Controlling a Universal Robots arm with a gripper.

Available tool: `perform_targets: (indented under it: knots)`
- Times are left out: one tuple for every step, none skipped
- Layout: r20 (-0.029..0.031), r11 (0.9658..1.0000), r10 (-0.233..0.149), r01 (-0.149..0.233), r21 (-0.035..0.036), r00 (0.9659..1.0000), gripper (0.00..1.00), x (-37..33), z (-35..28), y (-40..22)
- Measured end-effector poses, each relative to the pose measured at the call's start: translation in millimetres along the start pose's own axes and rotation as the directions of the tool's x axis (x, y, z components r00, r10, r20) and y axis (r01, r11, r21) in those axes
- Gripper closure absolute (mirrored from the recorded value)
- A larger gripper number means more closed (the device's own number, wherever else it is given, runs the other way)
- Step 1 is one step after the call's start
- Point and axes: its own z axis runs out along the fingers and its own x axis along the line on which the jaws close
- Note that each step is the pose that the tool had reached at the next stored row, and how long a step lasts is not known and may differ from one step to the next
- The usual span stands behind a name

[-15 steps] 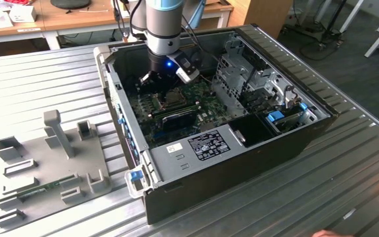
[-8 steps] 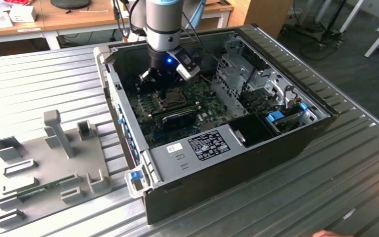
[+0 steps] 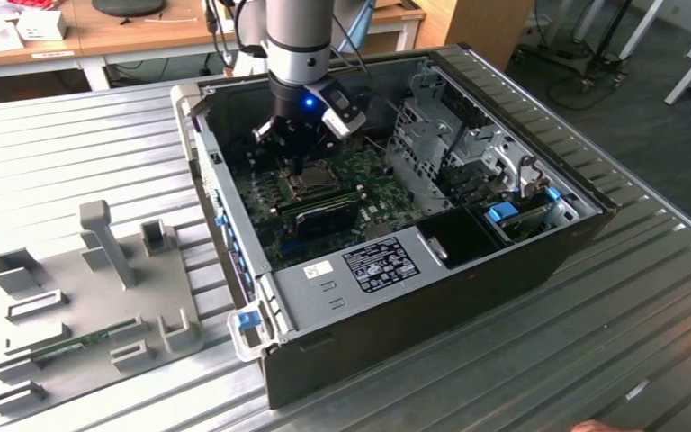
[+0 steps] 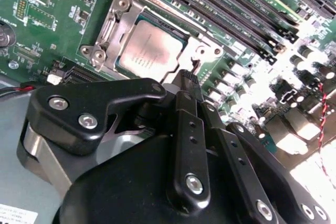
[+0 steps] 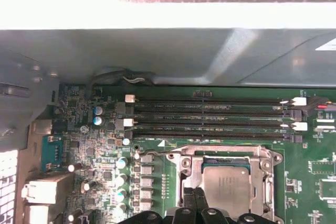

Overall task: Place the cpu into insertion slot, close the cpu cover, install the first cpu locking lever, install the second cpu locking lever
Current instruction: 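Close the cpu cover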

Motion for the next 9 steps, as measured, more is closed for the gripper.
perform_targets:
  knots:
    - [0.0001,1.0000,0.000,0.000,-0.0001,1.0000,0.89,0.0,0.0,0.0]
    - [0.0002,1.0000,0.000,0.000,-0.0002,1.0000,0.89,0.0,0.0,0.0]
    - [0.0001,1.0000,0.000,0.000,-0.0002,1.0000,0.89,0.0,0.0,0.0]
    - [0.0001,1.0000,0.000,0.000,-0.0001,1.0000,0.89,0.0,-0.1,0.0]
    - [0.0000,1.0000,0.000,0.000,0.0000,1.0000,0.89,0.0,-0.1,0.0]
    - [0.0000,1.0000,0.000,0.000,0.0000,1.0000,0.89,0.0,-0.2,0.0]
    - [-0.0001,1.0000,0.000,0.000,0.0002,1.0000,0.89,-0.5,-0.2,0.0]
    - [-0.0002,1.0000,0.000,0.000,0.0002,1.0000,0.89,-1.6,-0.2,0.0]
    - [-0.0001,1.0000,0.000,0.000,0.0001,1.0000,0.89,-3.1,-0.1,0.0]
